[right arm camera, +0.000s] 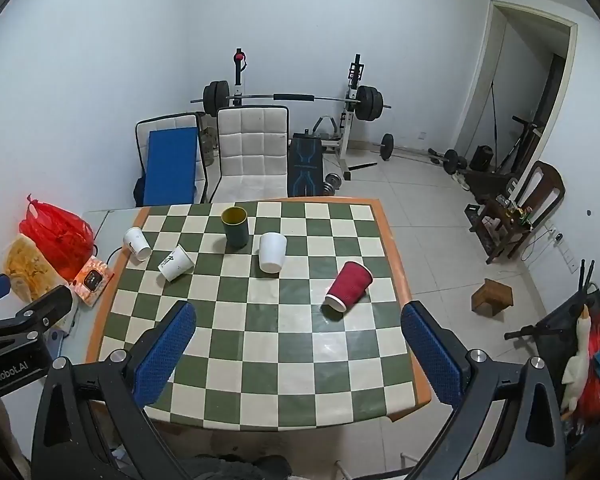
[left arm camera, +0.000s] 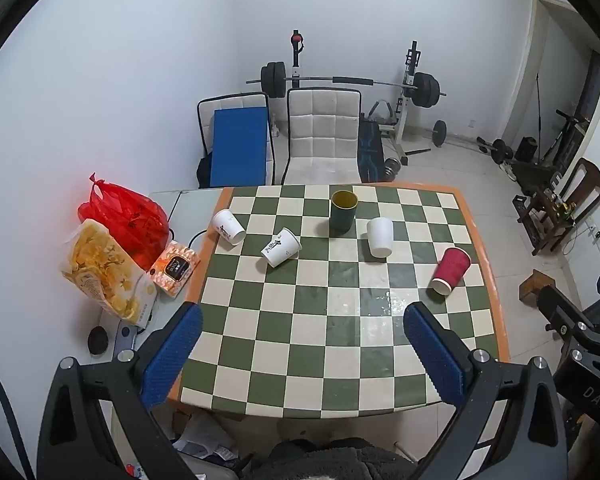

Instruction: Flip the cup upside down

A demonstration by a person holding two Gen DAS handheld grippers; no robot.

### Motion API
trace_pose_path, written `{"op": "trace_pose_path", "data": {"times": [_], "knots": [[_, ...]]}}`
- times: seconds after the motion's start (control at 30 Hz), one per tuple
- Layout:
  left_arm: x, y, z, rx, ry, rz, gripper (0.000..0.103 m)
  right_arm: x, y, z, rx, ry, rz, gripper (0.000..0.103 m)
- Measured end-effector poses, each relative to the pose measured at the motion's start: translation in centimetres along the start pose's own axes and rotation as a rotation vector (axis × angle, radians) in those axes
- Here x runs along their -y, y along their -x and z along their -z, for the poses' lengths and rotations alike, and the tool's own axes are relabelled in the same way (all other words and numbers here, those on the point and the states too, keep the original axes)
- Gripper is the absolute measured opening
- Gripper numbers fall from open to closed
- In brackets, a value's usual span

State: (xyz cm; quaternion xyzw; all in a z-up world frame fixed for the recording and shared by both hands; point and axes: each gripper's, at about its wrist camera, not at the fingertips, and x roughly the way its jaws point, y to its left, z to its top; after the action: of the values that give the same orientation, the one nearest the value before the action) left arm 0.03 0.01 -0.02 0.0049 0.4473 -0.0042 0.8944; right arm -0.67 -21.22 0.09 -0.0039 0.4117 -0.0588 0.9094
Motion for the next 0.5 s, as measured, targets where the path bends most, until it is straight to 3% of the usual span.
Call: {"op": "trace_pose_path", "data": {"times": [0.5], "knots": [[0.04,0.05,-0.04,0.014,0.002,0.001,0.103,0.08,0.43,0.05,0.002,-0.015,-0.017,0.103]]}}
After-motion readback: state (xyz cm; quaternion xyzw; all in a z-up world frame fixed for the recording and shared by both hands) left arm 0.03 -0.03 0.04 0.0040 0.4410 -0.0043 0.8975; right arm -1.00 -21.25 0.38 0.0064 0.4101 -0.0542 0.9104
